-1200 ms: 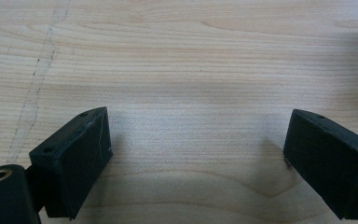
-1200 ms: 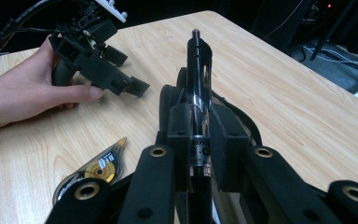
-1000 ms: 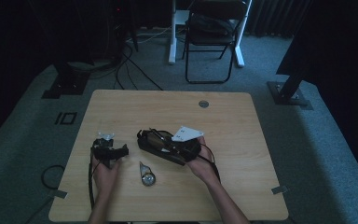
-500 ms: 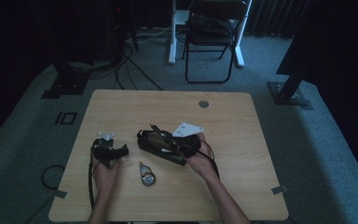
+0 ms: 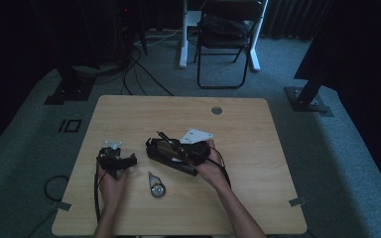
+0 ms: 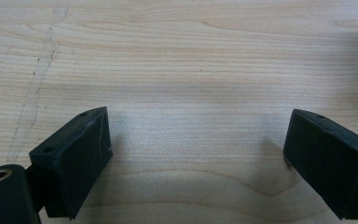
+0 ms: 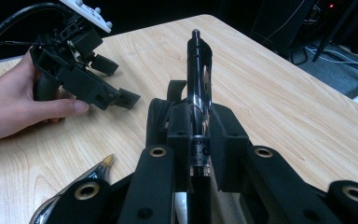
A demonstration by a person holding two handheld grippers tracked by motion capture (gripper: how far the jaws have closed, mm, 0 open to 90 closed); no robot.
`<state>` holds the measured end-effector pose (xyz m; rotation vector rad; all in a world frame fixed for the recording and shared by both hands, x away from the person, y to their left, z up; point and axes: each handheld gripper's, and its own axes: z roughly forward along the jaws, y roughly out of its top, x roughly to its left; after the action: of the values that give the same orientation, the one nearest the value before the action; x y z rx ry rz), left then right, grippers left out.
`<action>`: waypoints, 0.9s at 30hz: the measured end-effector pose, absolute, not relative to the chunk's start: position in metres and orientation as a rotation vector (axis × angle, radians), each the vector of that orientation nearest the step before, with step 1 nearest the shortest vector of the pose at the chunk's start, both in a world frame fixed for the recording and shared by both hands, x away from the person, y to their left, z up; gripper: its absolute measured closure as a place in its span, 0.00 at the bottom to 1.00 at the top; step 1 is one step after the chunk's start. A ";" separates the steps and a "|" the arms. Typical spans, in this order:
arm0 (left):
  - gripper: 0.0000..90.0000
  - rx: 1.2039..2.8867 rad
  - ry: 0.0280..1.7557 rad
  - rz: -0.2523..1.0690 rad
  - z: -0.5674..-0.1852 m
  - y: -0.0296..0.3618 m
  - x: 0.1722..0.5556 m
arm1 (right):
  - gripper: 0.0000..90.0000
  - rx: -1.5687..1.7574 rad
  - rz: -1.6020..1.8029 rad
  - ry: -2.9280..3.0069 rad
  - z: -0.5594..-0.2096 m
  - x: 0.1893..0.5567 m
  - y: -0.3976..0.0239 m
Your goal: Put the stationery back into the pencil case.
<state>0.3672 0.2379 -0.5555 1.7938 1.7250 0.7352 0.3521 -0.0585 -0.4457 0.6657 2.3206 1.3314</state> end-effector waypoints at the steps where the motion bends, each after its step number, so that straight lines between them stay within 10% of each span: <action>1: 0.09 1.793 1.725 0.736 -0.556 0.238 0.367 | 0.88 0.666 1.330 2.322 -0.446 0.353 -0.058; 27: 0.09 1.796 1.726 0.734 -0.556 0.234 0.363 | 0.88 0.658 1.282 2.379 -0.454 0.366 -0.047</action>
<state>0.3629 0.2342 -0.5555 1.7959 1.7261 0.7340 0.3659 -0.0472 -0.4541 0.6584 2.3793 1.2817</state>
